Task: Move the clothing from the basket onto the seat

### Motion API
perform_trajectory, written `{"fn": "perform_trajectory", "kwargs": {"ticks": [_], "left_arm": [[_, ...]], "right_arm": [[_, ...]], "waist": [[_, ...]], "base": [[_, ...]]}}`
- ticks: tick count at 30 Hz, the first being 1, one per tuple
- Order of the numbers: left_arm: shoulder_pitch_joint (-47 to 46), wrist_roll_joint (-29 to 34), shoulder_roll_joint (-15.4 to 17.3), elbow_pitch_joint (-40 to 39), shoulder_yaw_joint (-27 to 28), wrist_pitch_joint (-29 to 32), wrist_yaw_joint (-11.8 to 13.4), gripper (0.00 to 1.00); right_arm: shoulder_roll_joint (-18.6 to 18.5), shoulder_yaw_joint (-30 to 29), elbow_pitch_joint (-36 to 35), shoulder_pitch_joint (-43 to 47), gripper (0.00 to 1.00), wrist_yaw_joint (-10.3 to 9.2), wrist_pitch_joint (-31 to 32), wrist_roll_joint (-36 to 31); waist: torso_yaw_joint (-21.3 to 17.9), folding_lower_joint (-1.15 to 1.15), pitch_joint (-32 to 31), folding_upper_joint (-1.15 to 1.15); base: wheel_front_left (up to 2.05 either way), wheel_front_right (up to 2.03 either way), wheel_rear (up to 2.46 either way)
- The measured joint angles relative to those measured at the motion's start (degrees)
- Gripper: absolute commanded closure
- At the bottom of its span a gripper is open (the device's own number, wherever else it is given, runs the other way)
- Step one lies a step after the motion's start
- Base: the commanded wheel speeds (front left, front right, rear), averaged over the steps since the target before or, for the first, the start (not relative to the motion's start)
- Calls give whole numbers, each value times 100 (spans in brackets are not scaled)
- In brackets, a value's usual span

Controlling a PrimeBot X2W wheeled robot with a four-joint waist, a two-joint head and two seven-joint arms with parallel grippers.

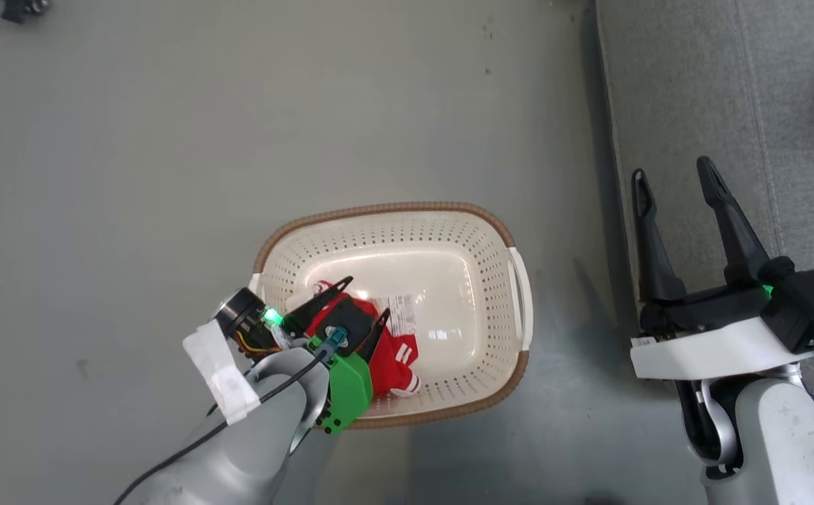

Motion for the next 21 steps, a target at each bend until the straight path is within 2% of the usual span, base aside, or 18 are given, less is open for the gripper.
{"fn": "perform_trajectory", "kwargs": {"ticks": [3,16,21], "left_arm": [[-330,113,1,365,-230,109,41,0],[-1215,105,9,1614,-533,509,114,0],[-1449,140,189,1781,-623,687,86,0]], "right_arm": [[1,74,60,-143,0,0,-134,74],[-4,342,414,-677,0,0,-604,428],[-5,512,532,-863,0,0,-672,645]], "waist": [[-89,0,343,0],[-609,1,1640,0],[-851,0,2056,0]], "base": [[0,0,0],[0,0,0],[0,0,0]]}}
